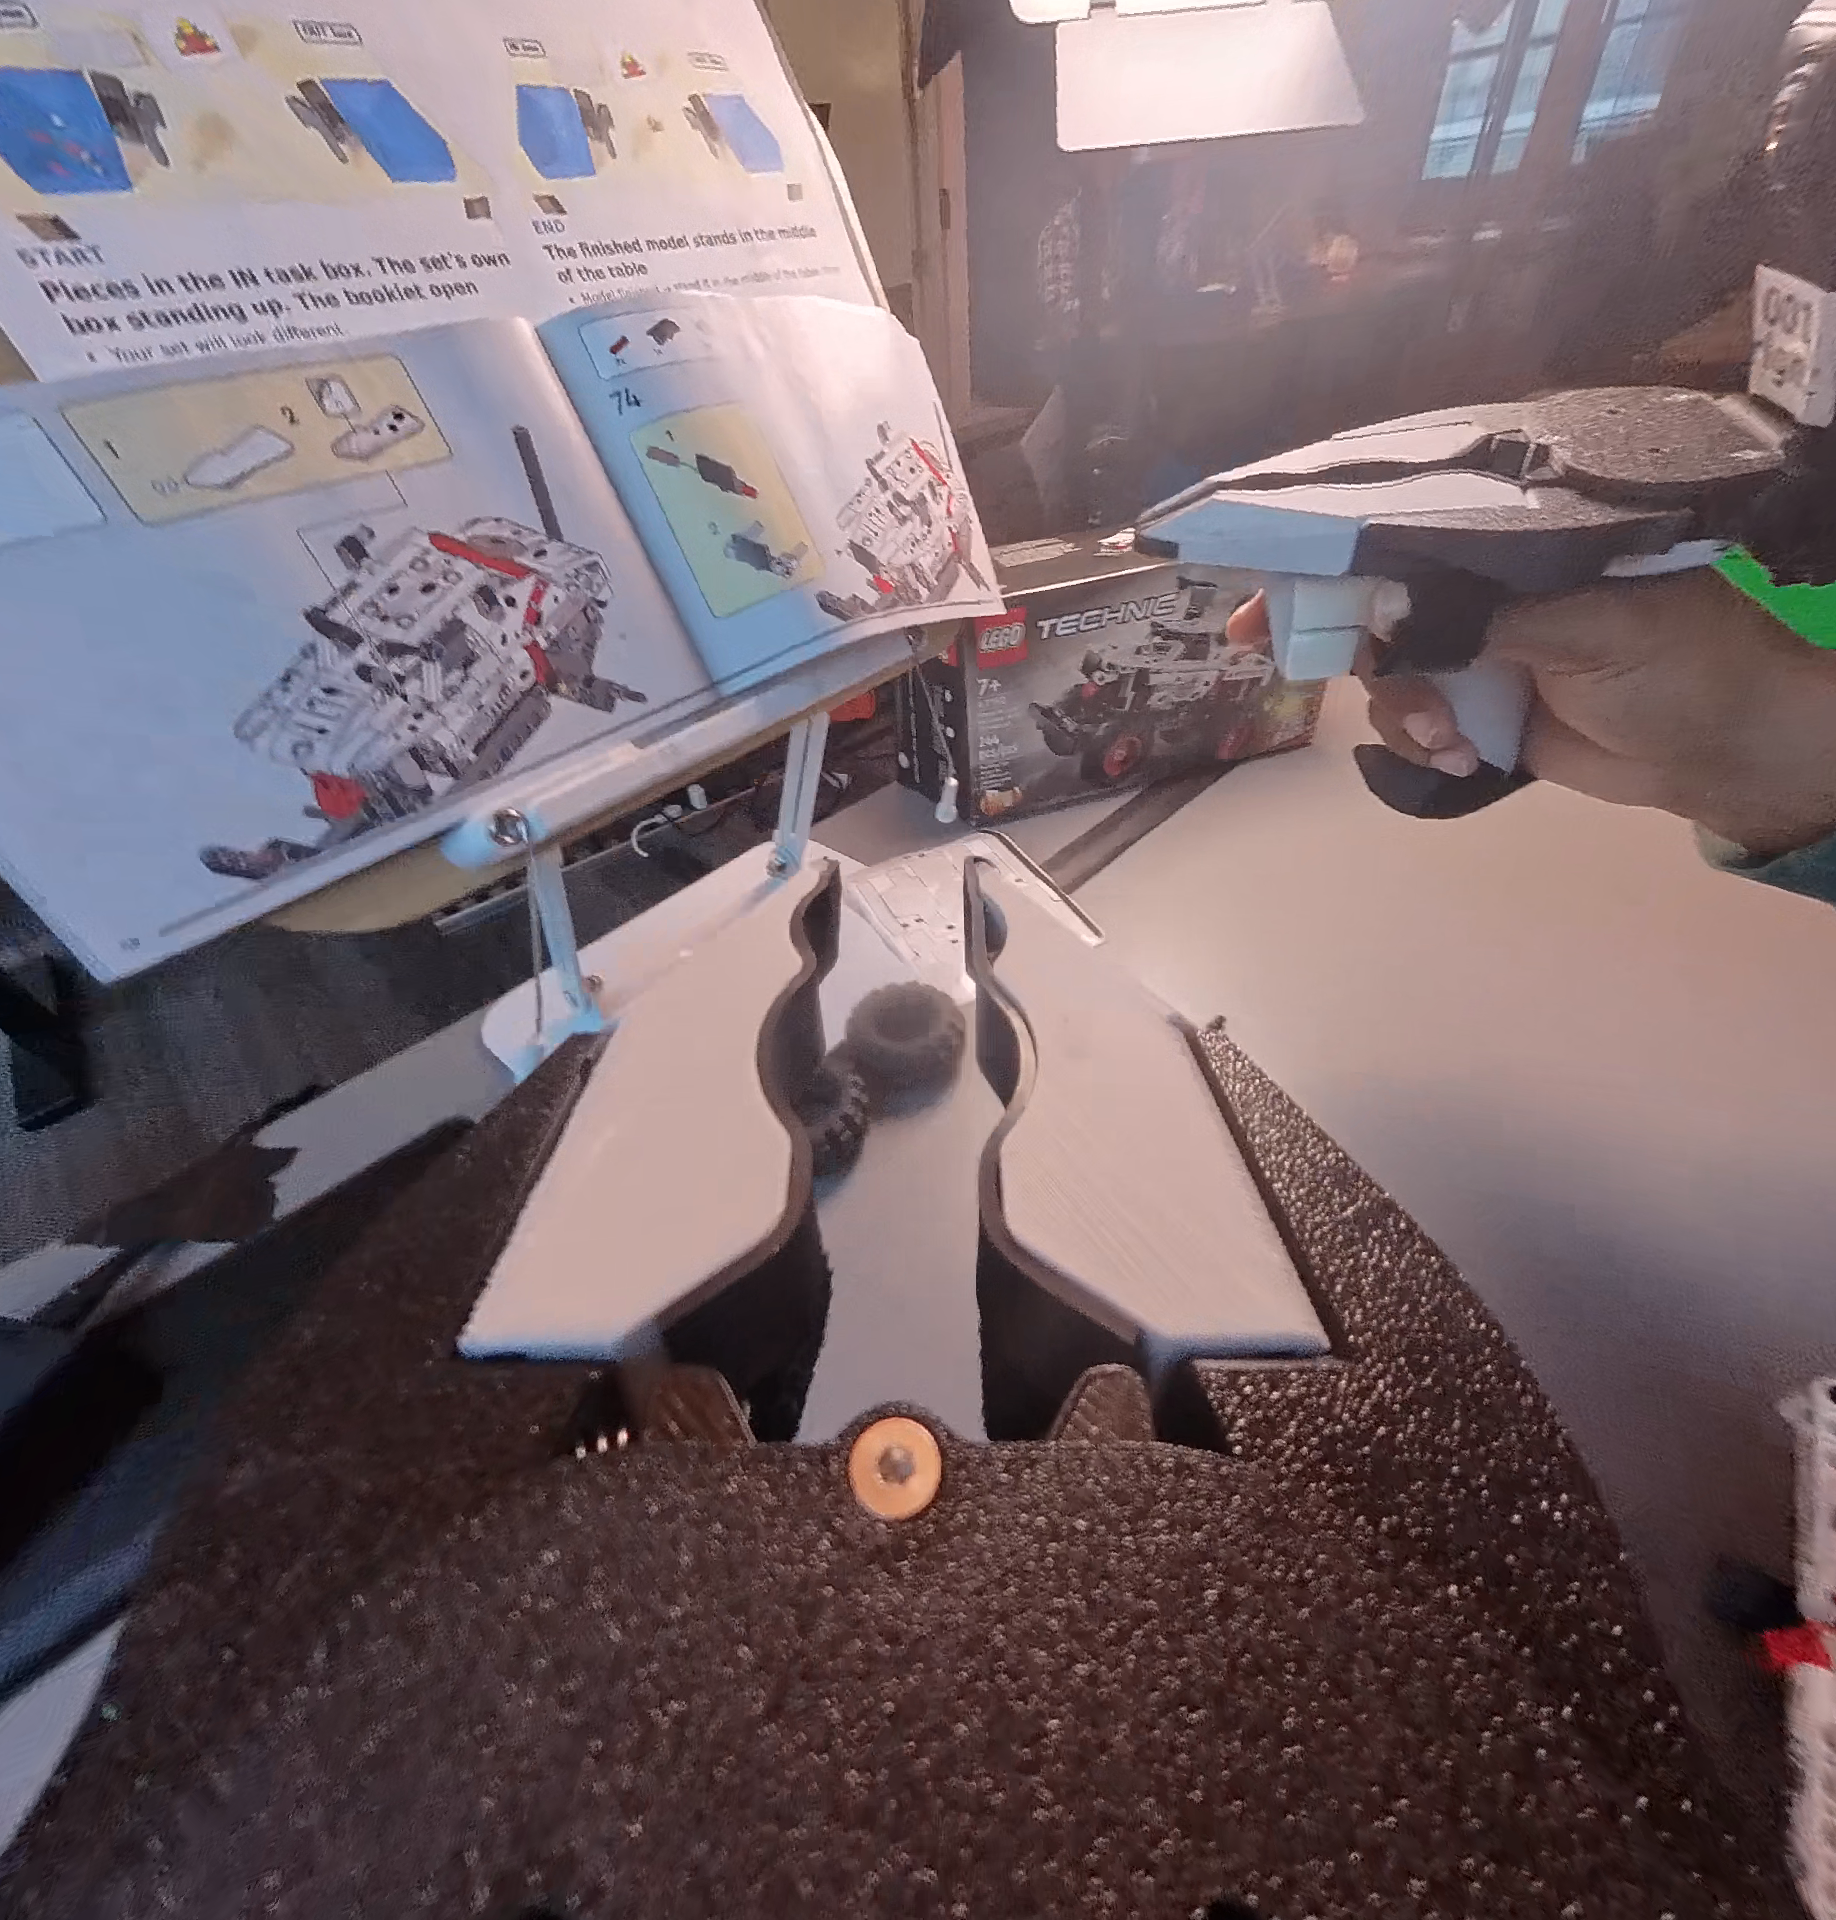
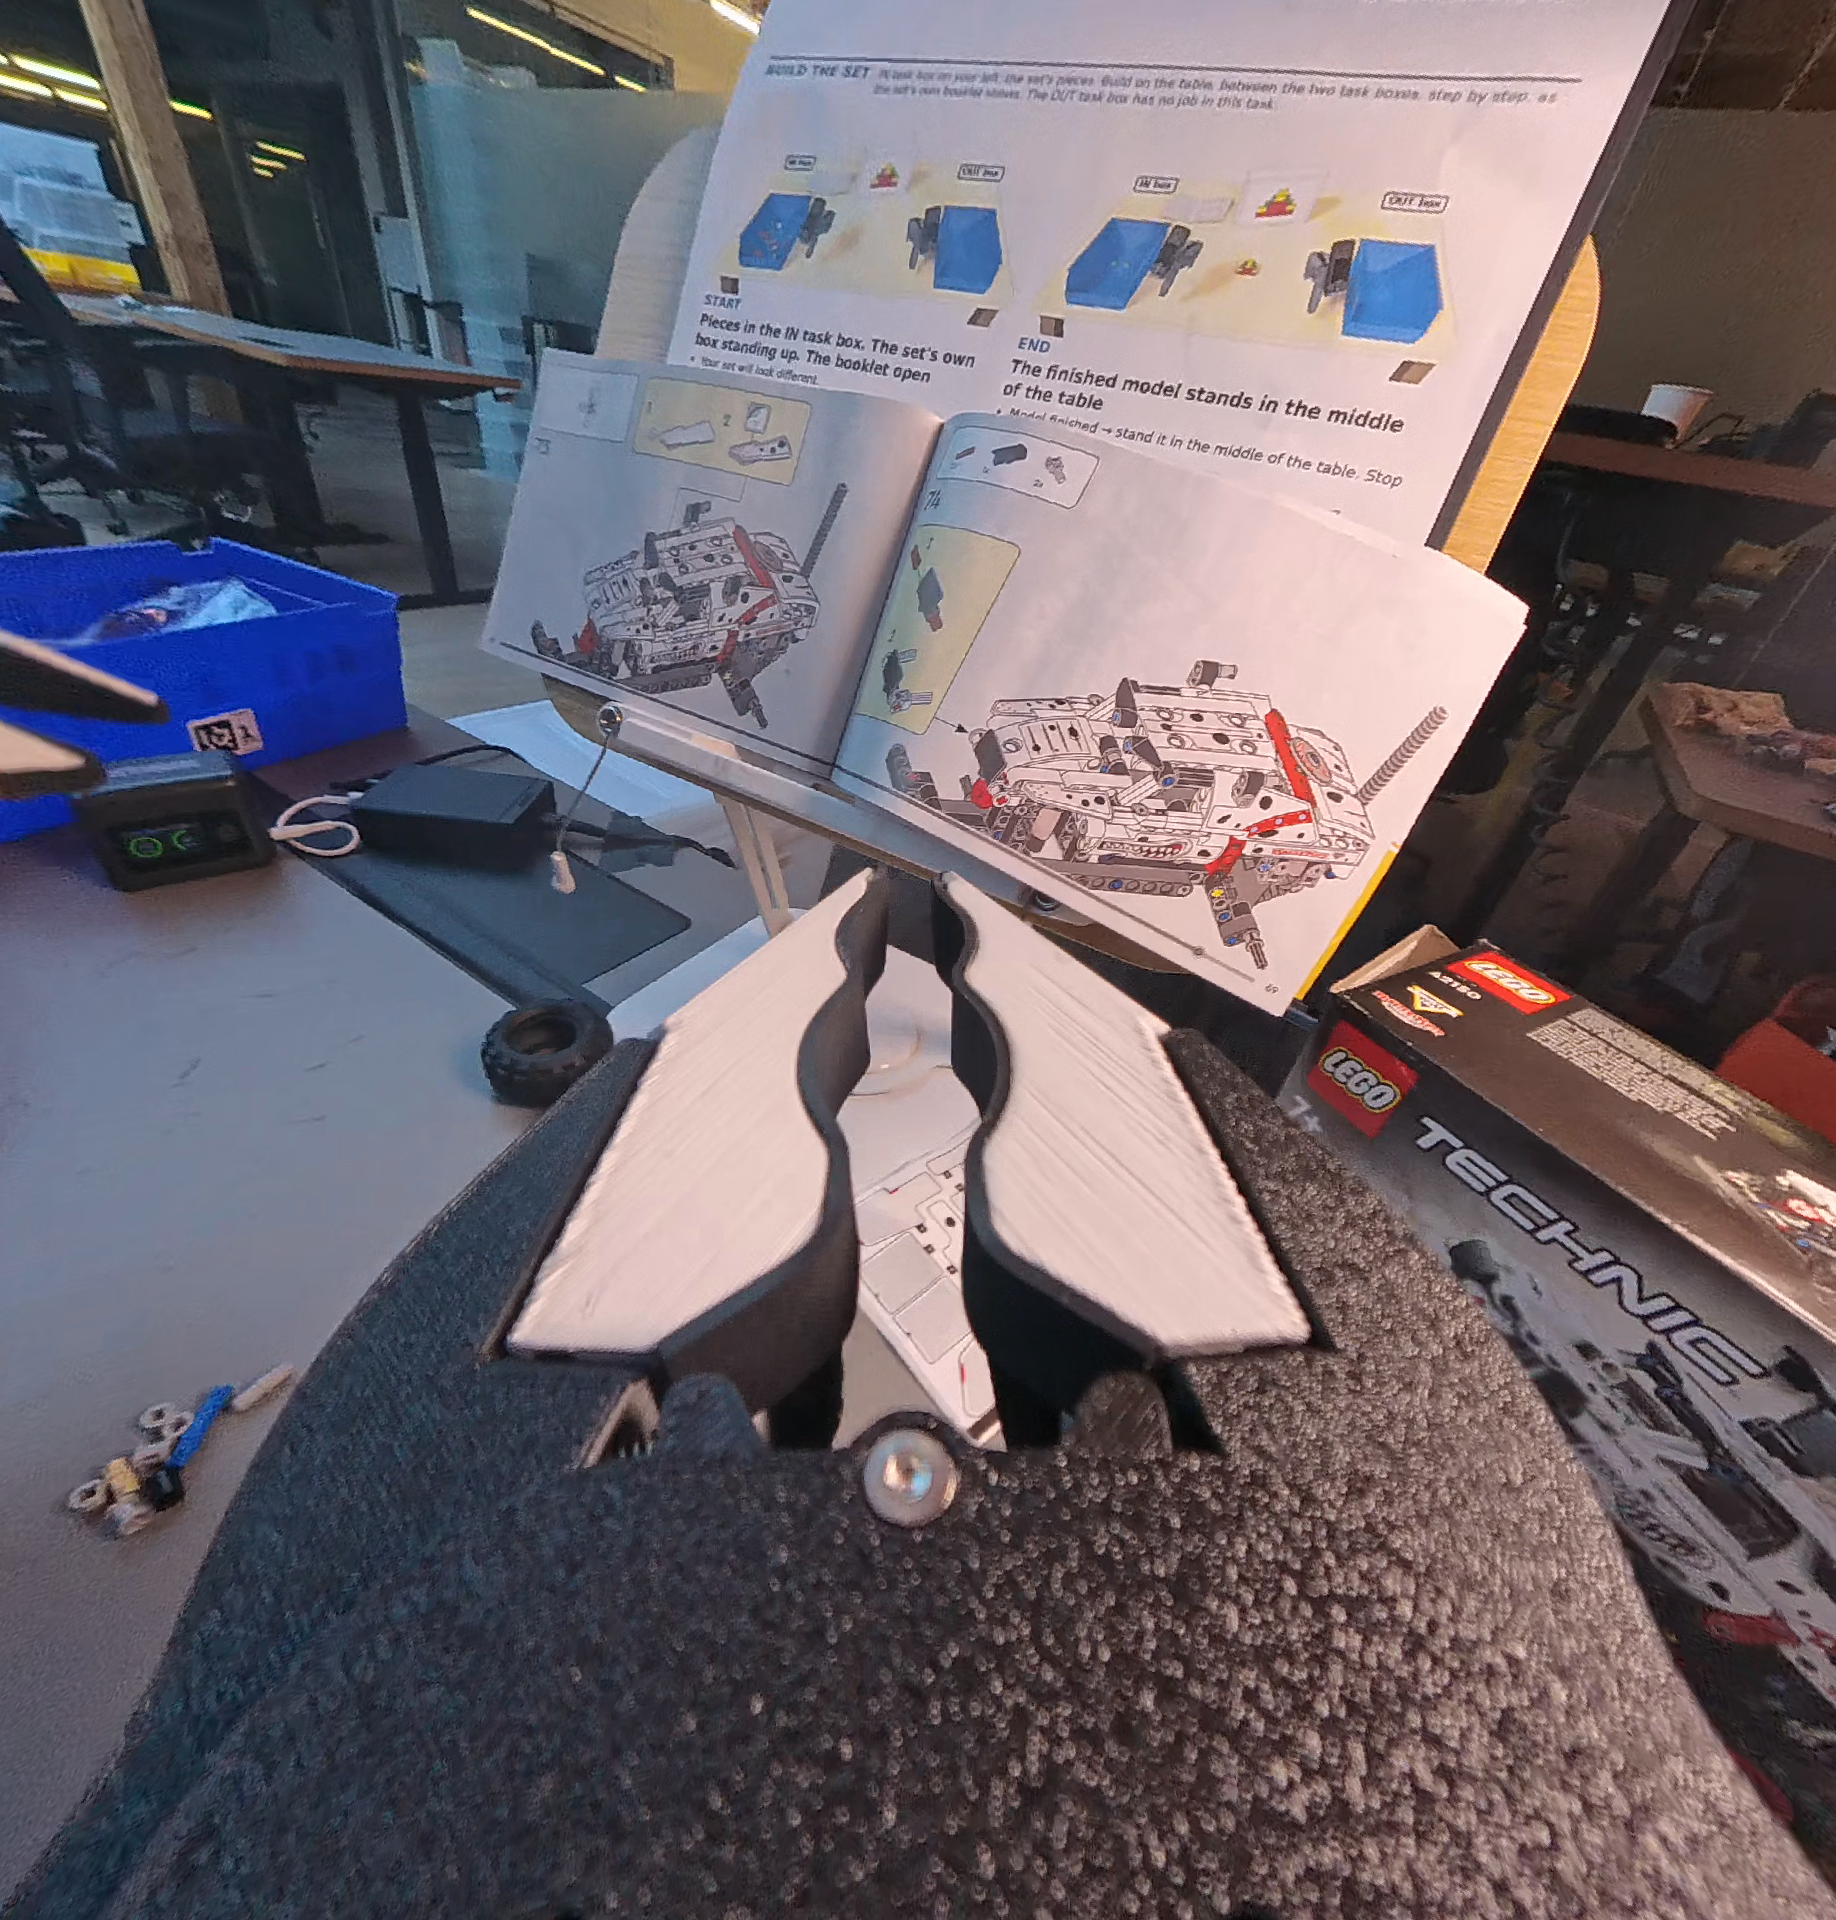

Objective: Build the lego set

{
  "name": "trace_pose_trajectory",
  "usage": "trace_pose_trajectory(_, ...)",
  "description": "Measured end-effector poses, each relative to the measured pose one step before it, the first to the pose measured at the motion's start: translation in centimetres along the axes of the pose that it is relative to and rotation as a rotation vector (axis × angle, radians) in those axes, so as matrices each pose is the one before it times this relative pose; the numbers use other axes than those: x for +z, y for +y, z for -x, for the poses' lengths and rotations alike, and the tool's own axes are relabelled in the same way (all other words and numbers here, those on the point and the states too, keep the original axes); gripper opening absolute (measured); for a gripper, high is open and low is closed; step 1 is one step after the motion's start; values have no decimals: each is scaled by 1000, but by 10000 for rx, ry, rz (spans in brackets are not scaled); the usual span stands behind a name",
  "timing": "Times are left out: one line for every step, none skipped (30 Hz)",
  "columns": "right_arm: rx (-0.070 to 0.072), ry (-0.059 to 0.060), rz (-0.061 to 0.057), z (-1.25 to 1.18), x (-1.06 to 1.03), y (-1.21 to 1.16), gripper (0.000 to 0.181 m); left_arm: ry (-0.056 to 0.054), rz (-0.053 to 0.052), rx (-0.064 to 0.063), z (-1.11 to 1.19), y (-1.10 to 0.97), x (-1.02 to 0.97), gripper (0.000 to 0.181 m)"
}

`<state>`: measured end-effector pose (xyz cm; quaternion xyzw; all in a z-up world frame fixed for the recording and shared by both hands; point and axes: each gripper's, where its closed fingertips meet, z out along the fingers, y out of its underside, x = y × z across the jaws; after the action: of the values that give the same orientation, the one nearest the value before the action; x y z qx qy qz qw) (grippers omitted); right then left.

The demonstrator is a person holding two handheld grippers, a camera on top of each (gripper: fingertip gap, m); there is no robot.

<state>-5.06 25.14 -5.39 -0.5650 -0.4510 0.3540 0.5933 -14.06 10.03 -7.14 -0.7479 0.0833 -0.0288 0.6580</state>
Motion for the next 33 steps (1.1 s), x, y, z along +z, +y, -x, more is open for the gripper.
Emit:
trace_pose_trajectory(203,-111,-116,634,-544,-233,7,155,-90,-211,-942,622,-1018,22)
trace_pose_trajectory(174,-180,-272,875,-713,-442,7,156,-97,-118,-948,581,-1064,23)
trace_pose_trajectory(102,-281,-296,1141,-772,-455,7,143,-71,-60,-901,568,-1104,25)
trace_pose_trajectory(76,-347,-124,1326,-770,-219,7,214,-68,-47,-974,495,-1075,25)
trace_pose_trajectory(32,-381,-9,1458,-774,-45,7,334,-6,-69,-1092,424,-984,26)
trace_pose_trajectory(26,-492,50,1723,-837,91,8,421,155,-63,-1182,469,-971,30)
trace_pose_trajectory(46,-663,152,2037,-908,255,8,423,220,-12,-1180,468,-1003,35)
trace_pose_trajectory(19,-698,235,2130,-949,437,8,486,227,25,-1265,485,-1041,36)
trace_pose_trajectory(-36,-633,264,2097,-960,508,9,602,294,-33,-1415,625,-1022,36)
trace_pose_trajectory(-113,-607,287,2124,-965,586,11,628,324,-138,-1453,780,-933,37)
trace_pose_trajectory(-149,-589,331,2150,-952,673,14,572,325,-195,-1366,911,-780,40)
trace_pose_trajectory(-104,-549,353,2166,-851,718,16,548,322,-187,-1317,1035,-622,42)
trace_pose_trajectory(-129,-595,384,2309,-712,756,19,449,304,-120,-1181,1109,-434,45)
trace_pose_trajectory(-230,-612,472,2373,-544,877,22,223,355,-3,-811,1249,-235,48)
trace_pose_trajectory(-307,-392,515,2034,-285,885,29,108,443,89,-577,1393,-57,51)
trace_pose_trajectory(-382,-165,536,1587,-24,895,39,80,500,98,-464,1456,123,55)
trace_pose_trajectory(-339,15,522,1143,232,836,49,60,446,45,-336,1319,305,59)
trace_pose_trajectory(-244,166,544,755,466,839,55,84,392,-44,-297,1100,494,62)
trace_pose_trajectory(-255,231,534,561,622,789,60,22,382,-50,-146,899,622,63)
trace_pose_trajectory(-318,244,430,502,716,618,61,-182,304,113,90,616,642,61)
trace_pose_trajectory(-353,275,259,402,730,353,61,-144,251,250,-117,387,579,58)
trace_pose_trajectory(-293,166,173,465,713,231,61,-195,212,238,-91,165,447,54)
trace_pose_trajectory(-258,131,203,333,661,317,59,-391,151,205,233,-21,251,48)
trace_pose_trajectory(-280,339,256,-224,557,507,55,-164,60,78,-53,-186,153,48)
trace_pose_trajectory(-360,454,328,-591,456,748,50,-91,52,-30,-82,-176,167,47)
trace_pose_trajectory(-438,365,48,-622,170,424,49,-174,27,-73,67,-173,194,47)
trace_pose_trajectory(-146,100,28,-482,28,429,48,-119,31,-57,-21,-142,240,46)
trace_pose_trajectory(32,22,102,-623,0,601,48,26,47,-38,-280,-157,258,41)
trace_pose_trajectory(1,1,55,-718,-99,658,47,-45,4,55,-216,-238,269,28)
trace_pose_trajectory(115,150,260,-1018,-15,1044,44,130,-148,152,-558,-497,332,20)
trace_pose_trajectory(145,402,343,-1379,100,1237,40,318,-263,121,-911,-717,440,15)
trace_pose_trajectory(94,580,558,-1559,196,1551,33,499,-201,176,-1195,-604,577,16)
trace_pose_trajectory(48,503,701,-1286,164,1636,35,439,-4,268,-1020,-263,638,19)
